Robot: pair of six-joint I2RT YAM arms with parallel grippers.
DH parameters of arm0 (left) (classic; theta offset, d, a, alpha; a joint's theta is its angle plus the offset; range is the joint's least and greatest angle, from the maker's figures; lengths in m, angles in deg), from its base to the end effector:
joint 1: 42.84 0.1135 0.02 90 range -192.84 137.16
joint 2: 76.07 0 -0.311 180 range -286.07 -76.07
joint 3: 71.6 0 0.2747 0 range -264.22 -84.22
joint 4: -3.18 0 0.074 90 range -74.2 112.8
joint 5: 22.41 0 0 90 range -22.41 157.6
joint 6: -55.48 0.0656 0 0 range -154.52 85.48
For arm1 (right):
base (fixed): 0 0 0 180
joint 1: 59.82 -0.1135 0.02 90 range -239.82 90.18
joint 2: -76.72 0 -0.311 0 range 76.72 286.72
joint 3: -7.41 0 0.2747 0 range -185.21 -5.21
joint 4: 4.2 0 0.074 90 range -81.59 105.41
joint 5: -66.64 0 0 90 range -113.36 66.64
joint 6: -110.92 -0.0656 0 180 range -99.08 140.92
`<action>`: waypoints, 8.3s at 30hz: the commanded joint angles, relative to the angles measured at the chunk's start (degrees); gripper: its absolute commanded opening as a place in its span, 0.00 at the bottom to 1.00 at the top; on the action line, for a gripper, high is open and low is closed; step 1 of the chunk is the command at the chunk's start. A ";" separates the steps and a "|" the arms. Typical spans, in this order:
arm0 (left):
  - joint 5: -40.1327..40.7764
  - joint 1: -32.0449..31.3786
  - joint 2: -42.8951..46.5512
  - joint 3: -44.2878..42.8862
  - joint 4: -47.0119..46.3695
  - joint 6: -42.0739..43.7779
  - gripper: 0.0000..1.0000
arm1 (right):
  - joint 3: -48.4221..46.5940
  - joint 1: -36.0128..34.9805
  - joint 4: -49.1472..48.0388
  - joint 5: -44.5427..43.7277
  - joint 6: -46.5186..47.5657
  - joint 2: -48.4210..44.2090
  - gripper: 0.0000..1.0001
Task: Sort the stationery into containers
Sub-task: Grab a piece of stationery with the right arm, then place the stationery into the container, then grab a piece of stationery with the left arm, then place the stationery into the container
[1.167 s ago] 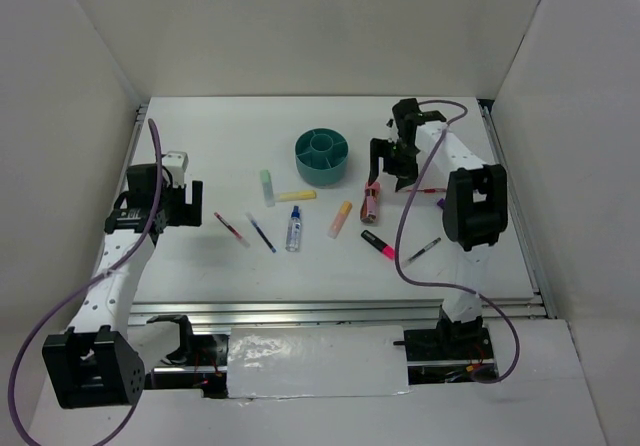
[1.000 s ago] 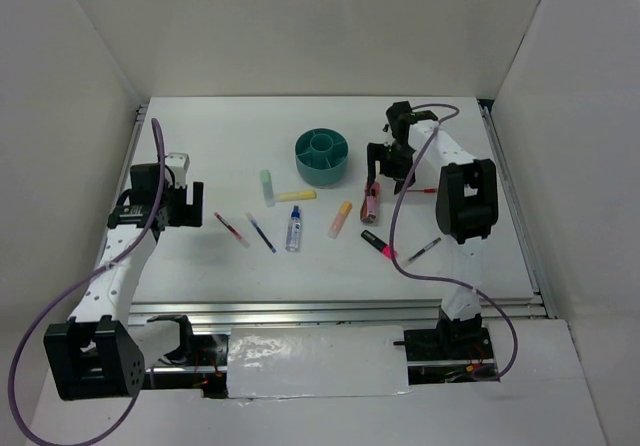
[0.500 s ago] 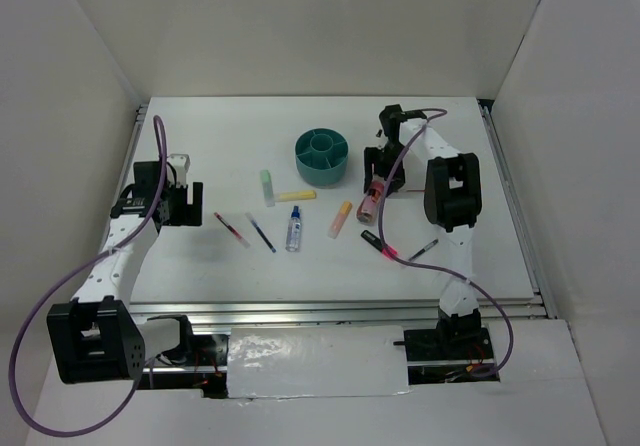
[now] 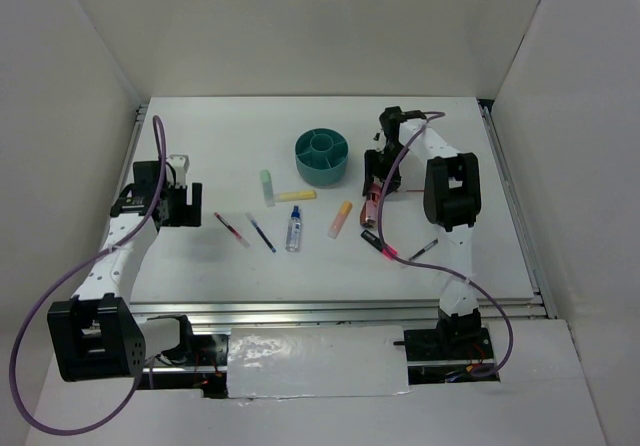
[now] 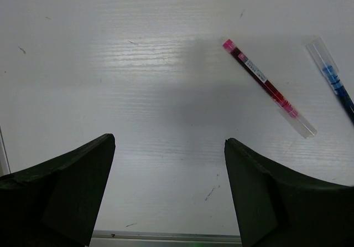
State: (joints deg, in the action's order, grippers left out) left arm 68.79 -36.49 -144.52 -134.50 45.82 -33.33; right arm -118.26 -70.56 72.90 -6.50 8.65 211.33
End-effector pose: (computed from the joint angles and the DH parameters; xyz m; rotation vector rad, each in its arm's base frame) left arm 0.2704 0.0315 0.2722 -0.1183 2.4105 0.0858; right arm 0.5066 0.1155 0.1558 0.0255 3.0973 0.4712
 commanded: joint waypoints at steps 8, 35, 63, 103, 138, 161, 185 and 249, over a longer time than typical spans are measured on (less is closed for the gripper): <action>-1.71 1.56 3.32 -1.84 -1.19 -0.66 0.94 | 0.02 -0.41 -7.61 0.11 2.60 -20.40 0.00; -13.23 2.09 10.96 0.10 -0.31 5.75 0.99 | -1.56 -18.26 -33.99 -28.37 14.21 -28.70 0.00; -13.41 2.26 7.80 -0.61 0.30 5.40 0.99 | -6.92 -23.27 -35.92 -29.69 13.24 -17.71 0.00; -12.53 2.44 7.27 -0.61 0.30 4.17 0.96 | -9.72 -20.90 -32.85 -25.04 10.78 -14.46 0.96; 6.10 -42.47 -11.51 -11.05 -7.96 -9.62 0.82 | 46.78 5.20 -22.65 -17.57 6.47 -64.03 0.94; 2.50 -40.89 -43.53 -33.39 4.69 -20.35 0.67 | 50.74 14.43 -22.57 -9.66 5.86 -64.03 0.93; -6.03 -37.55 -47.74 -30.49 4.70 -20.62 0.66 | 50.13 16.28 -22.13 -7.28 6.74 -61.75 0.92; -31.95 -21.55 -51.78 -33.38 -83.02 -10.86 0.08 | 44.24 18.12 -24.68 1.15 9.72 -51.20 0.91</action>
State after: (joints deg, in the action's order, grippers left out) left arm 37.18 -57.89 -195.01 -164.31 -31.05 -46.84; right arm -71.31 -53.03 49.56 -6.15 18.03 160.14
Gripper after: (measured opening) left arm 0.491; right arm 0.908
